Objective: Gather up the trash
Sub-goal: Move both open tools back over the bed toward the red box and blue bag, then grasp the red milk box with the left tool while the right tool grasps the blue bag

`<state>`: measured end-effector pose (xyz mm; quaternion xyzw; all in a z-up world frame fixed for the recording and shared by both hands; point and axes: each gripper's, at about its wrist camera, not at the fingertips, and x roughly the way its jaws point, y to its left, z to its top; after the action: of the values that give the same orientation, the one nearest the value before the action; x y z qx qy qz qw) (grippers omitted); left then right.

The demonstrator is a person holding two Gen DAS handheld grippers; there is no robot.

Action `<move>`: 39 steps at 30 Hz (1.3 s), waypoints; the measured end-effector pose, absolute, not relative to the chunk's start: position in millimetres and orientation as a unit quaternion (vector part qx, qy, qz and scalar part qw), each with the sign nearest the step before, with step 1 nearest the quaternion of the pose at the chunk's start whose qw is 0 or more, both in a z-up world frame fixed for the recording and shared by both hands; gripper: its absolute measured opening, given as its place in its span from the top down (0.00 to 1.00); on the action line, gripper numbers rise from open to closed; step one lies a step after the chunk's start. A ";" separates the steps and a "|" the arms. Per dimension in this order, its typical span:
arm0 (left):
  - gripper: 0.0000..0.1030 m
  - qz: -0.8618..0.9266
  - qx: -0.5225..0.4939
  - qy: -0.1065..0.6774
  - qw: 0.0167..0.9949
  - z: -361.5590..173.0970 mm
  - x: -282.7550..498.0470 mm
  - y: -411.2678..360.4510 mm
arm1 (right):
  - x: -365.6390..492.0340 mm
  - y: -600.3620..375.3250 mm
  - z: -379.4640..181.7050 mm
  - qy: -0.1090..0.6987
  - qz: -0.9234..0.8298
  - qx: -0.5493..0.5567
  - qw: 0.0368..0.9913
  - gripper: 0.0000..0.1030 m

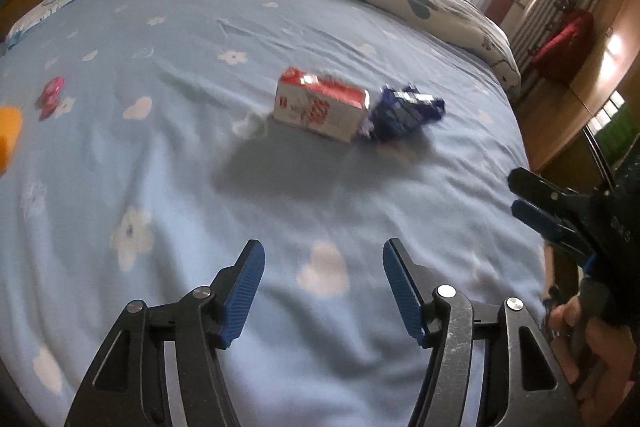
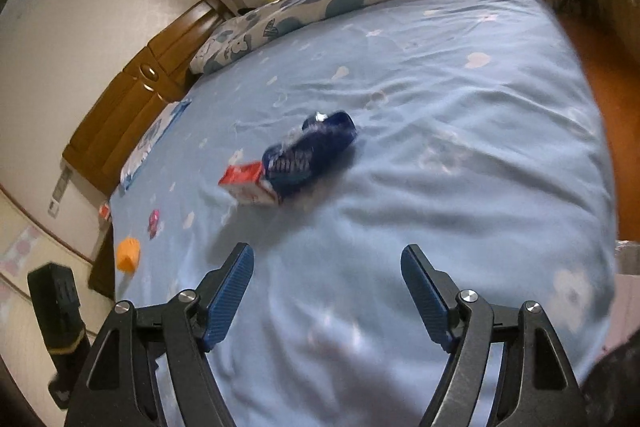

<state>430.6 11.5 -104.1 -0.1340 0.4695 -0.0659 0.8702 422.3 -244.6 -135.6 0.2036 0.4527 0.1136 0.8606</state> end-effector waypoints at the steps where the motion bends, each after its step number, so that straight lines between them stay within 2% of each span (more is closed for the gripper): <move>1: 0.40 -0.064 -0.134 0.469 0.871 -104.9 439.5 11.6 | 431.3 -243.3 -137.4 0.453 0.115 0.209 0.859 0.25; 4: 0.39 -0.062 -0.134 0.468 0.871 -109.7 461.9 11.4 | 459.0 -239.5 -145.1 0.455 0.119 0.227 0.853 0.26; 10: 0.39 -0.059 -0.131 0.470 0.871 -124.8 498.5 7.3 | 507.2 -233.5 -168.7 0.473 0.120 0.256 0.835 0.35; 15: 0.37 -0.058 -0.132 0.471 0.870 -133.5 516.8 4.5 | 531.3 -229.7 -185.9 0.478 0.127 0.288 0.820 0.36; 16: 0.36 -0.057 -0.131 0.472 0.870 -135.4 520.0 2.9 | 534.4 -229.1 -188.2 0.477 0.129 0.295 0.818 0.39; 18: 0.36 -0.058 -0.134 0.473 0.869 -138.0 524.2 -0.9 | 541.2 -227.5 -193.7 0.474 0.135 0.309 0.813 0.64; 19: 0.35 -0.060 -0.135 0.473 0.869 -139.1 526.4 -3.1 | 543.8 -227.1 -197.4 0.478 0.138 0.314 0.809 0.73; 20: 0.35 -0.061 -0.135 0.474 0.868 -140.7 529.8 -6.6 | 545.6 -227.4 -200.7 0.485 0.133 0.314 0.805 0.76; 24: 0.34 -0.051 -0.132 0.473 0.869 -142.4 543.1 -17.5 | 531.6 -246.8 -196.6 0.464 0.126 0.337 0.809 0.78; 32: 0.24 0.060 -0.120 0.471 0.872 -149.8 581.7 -45.4 | 481.0 -307.6 -182.5 0.436 0.098 0.364 0.817 0.78; 36: 0.24 0.117 -0.113 0.487 0.858 -164.4 602.3 -51.8 | 454.1 -321.2 -178.4 0.429 0.095 0.374 0.817 0.78; 37: 0.25 0.120 -0.113 0.490 0.856 -168.1 604.5 -51.9 | 449.7 -322.1 -177.6 0.429 0.096 0.374 0.816 0.78; 39: 0.42 0.115 -0.105 0.489 0.858 -172.2 603.1 -53.3 | 443.6 -322.0 -175.6 0.431 0.098 0.372 0.816 0.78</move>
<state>603.1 -53.2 -172.2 -0.1051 0.4889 0.1147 0.8584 443.6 -322.0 -175.6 0.3719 0.4310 0.0983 0.8163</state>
